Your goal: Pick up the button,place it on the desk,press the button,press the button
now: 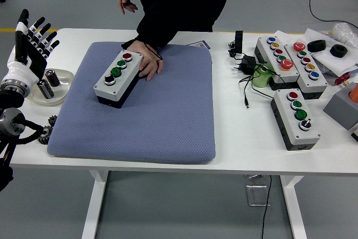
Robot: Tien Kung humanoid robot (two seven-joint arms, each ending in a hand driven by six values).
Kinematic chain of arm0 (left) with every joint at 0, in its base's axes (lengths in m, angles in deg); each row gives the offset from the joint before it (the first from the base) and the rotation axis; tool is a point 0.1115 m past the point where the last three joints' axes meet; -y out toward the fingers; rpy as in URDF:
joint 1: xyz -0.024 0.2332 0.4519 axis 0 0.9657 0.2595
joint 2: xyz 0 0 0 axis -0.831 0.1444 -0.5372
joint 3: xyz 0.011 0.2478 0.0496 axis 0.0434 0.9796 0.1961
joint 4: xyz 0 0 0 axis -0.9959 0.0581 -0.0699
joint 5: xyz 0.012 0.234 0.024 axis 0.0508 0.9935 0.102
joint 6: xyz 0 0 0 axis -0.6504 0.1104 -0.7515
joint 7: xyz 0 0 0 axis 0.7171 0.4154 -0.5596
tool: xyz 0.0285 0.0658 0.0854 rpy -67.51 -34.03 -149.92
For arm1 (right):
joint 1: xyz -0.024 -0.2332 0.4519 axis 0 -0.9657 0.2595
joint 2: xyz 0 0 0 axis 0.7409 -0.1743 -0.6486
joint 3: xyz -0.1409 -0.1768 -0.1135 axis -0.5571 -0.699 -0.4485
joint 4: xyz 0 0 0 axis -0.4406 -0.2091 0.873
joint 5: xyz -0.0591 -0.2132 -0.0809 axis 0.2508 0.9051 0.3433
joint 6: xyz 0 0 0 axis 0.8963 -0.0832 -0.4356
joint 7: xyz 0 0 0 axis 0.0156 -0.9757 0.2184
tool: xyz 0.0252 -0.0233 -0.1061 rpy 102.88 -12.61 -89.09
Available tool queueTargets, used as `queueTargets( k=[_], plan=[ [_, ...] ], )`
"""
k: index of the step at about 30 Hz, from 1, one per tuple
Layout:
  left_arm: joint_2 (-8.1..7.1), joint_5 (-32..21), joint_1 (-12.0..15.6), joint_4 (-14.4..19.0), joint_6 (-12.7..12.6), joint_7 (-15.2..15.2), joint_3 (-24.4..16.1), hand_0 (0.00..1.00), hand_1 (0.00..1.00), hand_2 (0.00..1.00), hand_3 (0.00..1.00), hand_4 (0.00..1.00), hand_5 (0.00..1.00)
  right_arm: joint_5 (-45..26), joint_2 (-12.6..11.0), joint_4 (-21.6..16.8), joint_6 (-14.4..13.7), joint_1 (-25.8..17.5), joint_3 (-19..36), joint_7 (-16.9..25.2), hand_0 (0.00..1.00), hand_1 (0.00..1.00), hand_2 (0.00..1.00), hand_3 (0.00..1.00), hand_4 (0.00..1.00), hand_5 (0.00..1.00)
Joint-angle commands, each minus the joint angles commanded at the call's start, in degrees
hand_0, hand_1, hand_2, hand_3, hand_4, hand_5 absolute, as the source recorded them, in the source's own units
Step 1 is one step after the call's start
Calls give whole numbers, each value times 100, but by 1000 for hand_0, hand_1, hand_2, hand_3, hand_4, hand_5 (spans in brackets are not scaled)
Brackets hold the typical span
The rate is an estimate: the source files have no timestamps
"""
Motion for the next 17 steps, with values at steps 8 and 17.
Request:
queueTargets(
  k=[8, 17],
  plan=[
    [-1, 4, 11, -18, -24, -12, 42, 925, 918, 960, 951, 805, 998, -12, 2, 0, -1, -13, -10, 3, 773, 743, 746, 595, 211, 157],
    [-9, 16, 9, -25, -30, -31, 67, 926, 919, 962, 954, 804, 998, 5, -2, 0, -3, -18, -13, 7, 773, 743, 746, 595, 212, 157]
  ],
)
